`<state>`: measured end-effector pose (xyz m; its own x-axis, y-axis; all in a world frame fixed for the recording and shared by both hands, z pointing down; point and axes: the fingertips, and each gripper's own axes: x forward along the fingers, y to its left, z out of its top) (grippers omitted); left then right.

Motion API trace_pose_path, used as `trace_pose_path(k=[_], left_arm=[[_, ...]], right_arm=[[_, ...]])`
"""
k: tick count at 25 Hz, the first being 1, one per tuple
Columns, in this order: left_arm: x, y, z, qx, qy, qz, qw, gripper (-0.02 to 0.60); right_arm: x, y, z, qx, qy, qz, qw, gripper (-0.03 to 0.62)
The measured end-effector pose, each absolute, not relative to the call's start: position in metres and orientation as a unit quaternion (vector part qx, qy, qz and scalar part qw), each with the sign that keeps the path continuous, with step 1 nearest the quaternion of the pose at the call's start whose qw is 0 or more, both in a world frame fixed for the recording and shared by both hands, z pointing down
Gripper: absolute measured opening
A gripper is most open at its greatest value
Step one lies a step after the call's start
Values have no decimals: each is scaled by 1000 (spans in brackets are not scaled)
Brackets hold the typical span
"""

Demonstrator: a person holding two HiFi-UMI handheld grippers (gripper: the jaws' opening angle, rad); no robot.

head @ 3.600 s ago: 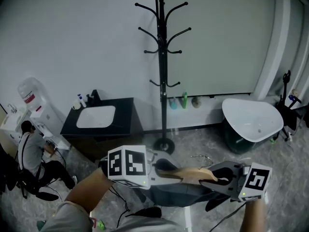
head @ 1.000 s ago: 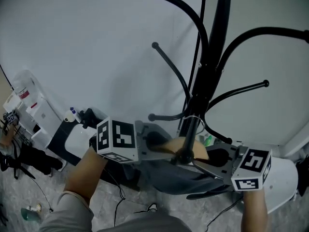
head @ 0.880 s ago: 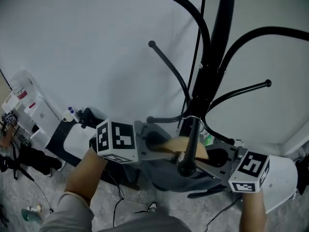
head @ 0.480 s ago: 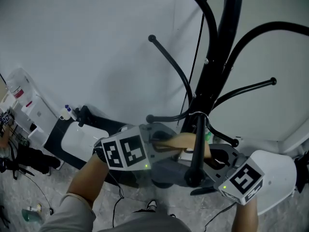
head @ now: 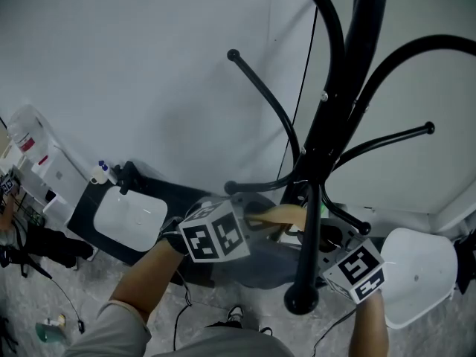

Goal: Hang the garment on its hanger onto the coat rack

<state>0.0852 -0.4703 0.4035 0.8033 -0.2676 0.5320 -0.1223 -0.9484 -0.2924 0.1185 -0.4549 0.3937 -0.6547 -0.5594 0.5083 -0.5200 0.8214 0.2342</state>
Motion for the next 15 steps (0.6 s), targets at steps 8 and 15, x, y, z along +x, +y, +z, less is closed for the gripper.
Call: trace_pose_path(k=[8, 15], left_arm=[[81, -473, 415, -947, 123, -277, 108, 120], [62, -468, 396, -953, 143, -247, 103, 138]], right_arm=[[117, -460, 412, 323, -897, -50, 297, 81], [141, -448, 401, 372, -868, -93, 314, 104]])
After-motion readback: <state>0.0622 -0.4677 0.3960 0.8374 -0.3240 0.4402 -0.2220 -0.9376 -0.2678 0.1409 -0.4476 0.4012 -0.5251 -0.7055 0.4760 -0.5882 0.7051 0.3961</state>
